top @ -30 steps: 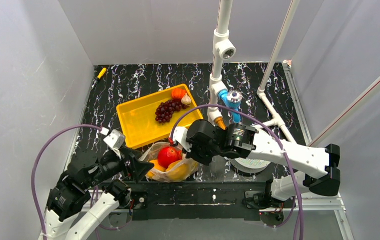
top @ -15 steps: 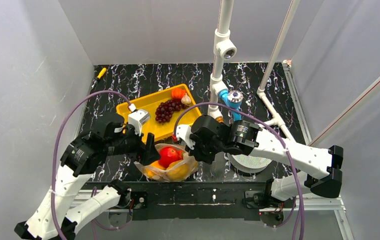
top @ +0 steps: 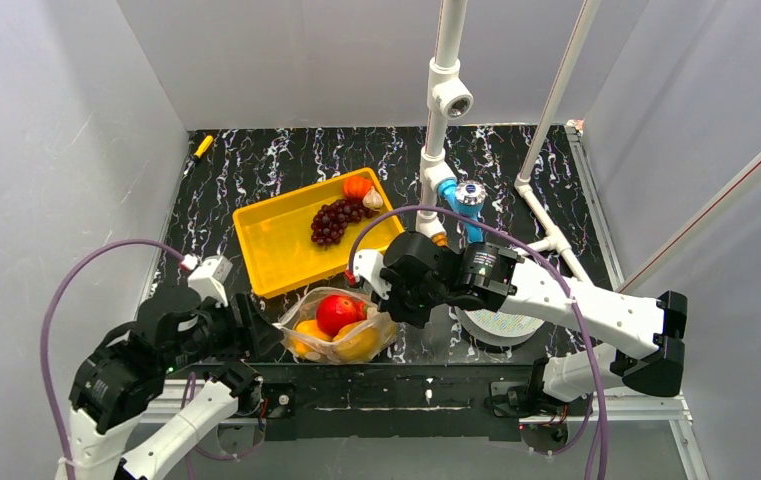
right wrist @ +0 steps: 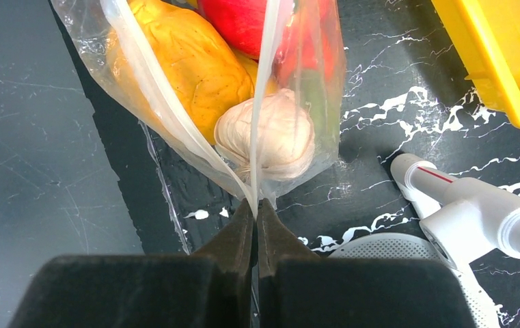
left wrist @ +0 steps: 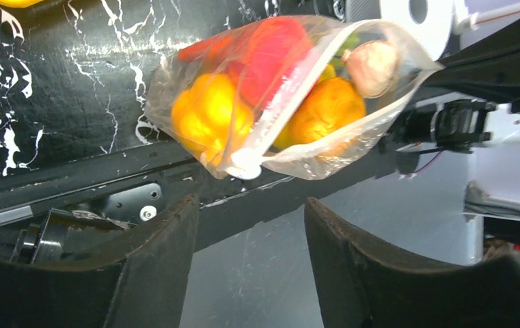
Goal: Place the food in the zip-top bag and seal the zipper
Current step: Adjust the zipper food storage bag at the center of the board.
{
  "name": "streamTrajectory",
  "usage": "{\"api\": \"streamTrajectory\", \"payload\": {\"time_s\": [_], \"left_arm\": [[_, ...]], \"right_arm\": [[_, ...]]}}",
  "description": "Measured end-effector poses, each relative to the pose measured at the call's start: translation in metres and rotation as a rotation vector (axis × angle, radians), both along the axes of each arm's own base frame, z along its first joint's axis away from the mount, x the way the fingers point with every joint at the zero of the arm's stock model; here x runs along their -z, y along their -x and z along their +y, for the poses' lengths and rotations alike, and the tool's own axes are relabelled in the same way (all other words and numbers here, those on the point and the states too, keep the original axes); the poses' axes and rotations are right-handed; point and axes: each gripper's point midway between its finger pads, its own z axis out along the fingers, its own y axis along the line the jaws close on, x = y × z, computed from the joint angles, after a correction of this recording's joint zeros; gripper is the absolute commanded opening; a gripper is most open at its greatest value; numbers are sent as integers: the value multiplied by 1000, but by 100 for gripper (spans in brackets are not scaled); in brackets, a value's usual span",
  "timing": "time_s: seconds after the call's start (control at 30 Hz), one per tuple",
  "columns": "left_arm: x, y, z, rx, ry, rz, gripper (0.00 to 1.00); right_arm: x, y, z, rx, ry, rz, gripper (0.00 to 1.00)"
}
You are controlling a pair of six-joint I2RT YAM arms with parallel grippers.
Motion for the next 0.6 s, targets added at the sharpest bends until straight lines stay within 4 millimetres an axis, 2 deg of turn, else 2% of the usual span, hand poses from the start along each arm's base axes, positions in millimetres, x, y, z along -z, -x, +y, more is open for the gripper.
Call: {"api": "streamTrajectory", "payload": {"time_s": [0.07,0.17,0.27,0.33,0.37,0.43,0.53,0.6], "left_arm": [[13,-3,-1,11,-26,19,47],[28,-7,-4,33,-55,36,46],[36,-10,-14,77,-43,31,46],[37,-13,-20,103,-28,14,42],[36,-15,-22,114,-20,0,38],[32,-19,-26,129,-10,-30,21],[27,-26,-28,138,-12,-71,2],[28,-28,-25,134,-35,-82,0]], "right_arm": [[2,-1,-1,1,0,-2,1],[2,-2,-1,3,-2,-4,1],[1,-3,-1,3,-4,-6,1],[1,-3,-1,1,-4,-8,1],[1,-3,-1,1,-4,-8,1],[1,-3,-1,1,-4,-9,1],[1,-4,-2,4,-2,-13,1],[1,-6,-3,9,1,-18,1]]}}
